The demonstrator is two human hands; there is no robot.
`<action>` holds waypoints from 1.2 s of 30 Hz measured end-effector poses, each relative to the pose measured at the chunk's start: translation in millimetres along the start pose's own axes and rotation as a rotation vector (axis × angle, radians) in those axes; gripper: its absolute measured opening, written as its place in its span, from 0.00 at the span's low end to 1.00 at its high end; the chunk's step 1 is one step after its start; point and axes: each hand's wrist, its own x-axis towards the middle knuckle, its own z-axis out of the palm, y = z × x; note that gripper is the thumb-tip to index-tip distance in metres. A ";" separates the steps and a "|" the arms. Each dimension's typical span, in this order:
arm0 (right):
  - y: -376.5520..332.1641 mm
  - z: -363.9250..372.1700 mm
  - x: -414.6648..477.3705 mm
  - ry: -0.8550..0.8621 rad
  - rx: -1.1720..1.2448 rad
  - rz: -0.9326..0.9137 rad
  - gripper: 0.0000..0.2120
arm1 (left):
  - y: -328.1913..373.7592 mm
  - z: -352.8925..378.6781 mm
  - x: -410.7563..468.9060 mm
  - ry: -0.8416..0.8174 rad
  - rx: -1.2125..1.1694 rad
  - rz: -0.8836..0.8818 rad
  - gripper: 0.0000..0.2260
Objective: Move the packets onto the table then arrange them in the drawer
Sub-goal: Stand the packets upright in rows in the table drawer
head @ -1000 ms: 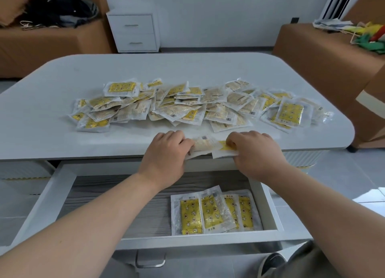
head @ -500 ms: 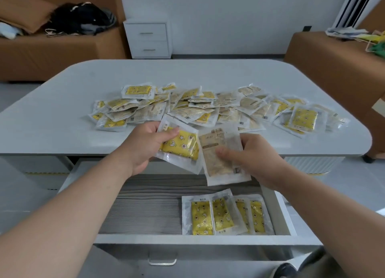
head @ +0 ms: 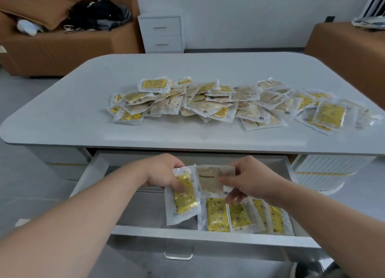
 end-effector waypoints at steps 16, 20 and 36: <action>23.4 11.3 19.8 0.099 -0.112 0.023 0.07 | -29.2 51.7 63.1 -0.092 0.192 0.036 0.16; 24.3 11.3 25.9 0.109 -0.244 0.037 0.07 | -23.5 62.3 69.8 -0.041 0.190 0.043 0.18; 66.3 17.3 55.0 0.085 -0.823 0.305 0.28 | -4.0 79.1 64.4 0.098 0.699 0.017 0.33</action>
